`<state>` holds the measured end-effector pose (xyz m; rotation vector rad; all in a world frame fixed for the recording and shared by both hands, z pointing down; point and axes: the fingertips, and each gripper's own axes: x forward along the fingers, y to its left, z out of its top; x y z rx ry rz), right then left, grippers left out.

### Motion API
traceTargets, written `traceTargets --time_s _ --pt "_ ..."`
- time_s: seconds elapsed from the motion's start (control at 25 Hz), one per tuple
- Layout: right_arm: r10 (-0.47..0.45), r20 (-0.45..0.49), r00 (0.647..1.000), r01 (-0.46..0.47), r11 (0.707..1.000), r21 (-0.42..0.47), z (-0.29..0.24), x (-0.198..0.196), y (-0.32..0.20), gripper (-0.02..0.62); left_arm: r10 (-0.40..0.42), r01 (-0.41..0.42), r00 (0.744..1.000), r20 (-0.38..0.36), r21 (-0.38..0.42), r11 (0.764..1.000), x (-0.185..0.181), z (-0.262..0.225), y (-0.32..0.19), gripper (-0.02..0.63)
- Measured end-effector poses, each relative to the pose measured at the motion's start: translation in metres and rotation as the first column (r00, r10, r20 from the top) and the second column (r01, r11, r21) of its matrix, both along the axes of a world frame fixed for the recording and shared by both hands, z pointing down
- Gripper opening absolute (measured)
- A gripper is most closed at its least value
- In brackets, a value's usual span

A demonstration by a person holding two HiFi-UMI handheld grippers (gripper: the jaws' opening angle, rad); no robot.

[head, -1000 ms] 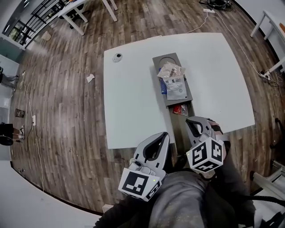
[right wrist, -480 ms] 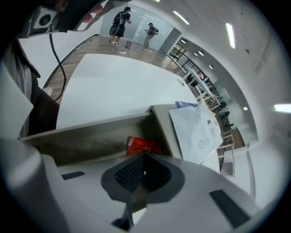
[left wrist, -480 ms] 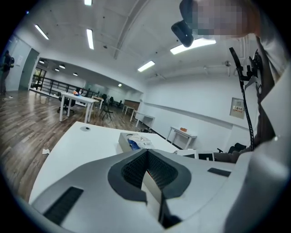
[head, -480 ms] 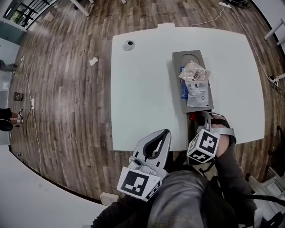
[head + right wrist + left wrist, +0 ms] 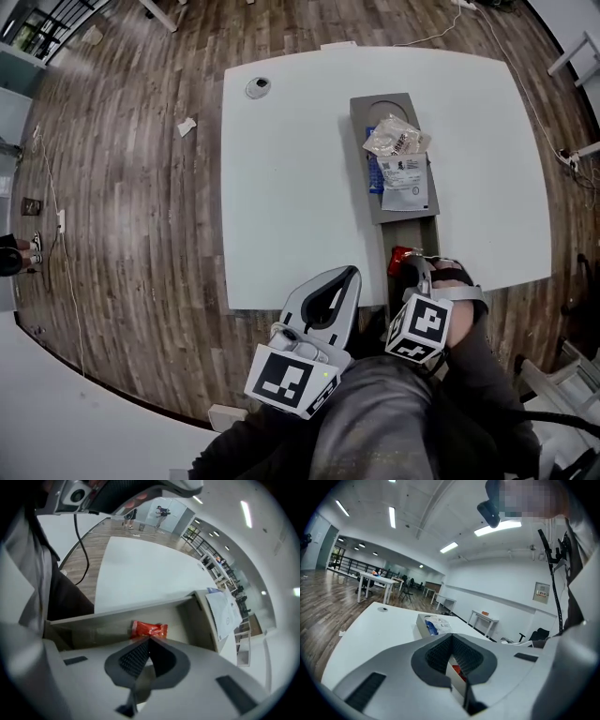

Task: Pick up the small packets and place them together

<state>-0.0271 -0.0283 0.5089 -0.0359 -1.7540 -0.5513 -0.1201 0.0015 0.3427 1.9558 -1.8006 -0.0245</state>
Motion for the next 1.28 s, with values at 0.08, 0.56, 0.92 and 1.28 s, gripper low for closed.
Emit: traceTargets --time_s 0.08,0.56,0.92,1.28 --pt "0.067 0.080 0.994 -0.065 0.997 -0.036 -0.008 0.001 0.002 0.006 0.013 -0.013 1.000 0.000 0.007 1.000 0.011 -0.004 0.004 0.003" --pt "0.125 0.071 0.990 -0.109 0.973 -0.205 -0.009 0.000 -0.003 0.258 -0.017 0.017 1.000 0.009 0.012 1.000 0.001 -0.006 0.008 0.003" --pt "0.156 0.159 0.975 -0.126 0.975 -0.184 -0.021 -0.005 -0.014 0.005 0.007 -0.007 1.000 0.009 0.020 1.000 0.013 -0.008 0.003 0.003" --pt "0.164 0.279 0.946 -0.120 0.979 -0.167 -0.072 0.001 -0.008 0.003 0.011 -0.012 0.999 0.037 0.049 0.999 0.020 -0.020 0.003 0.003"
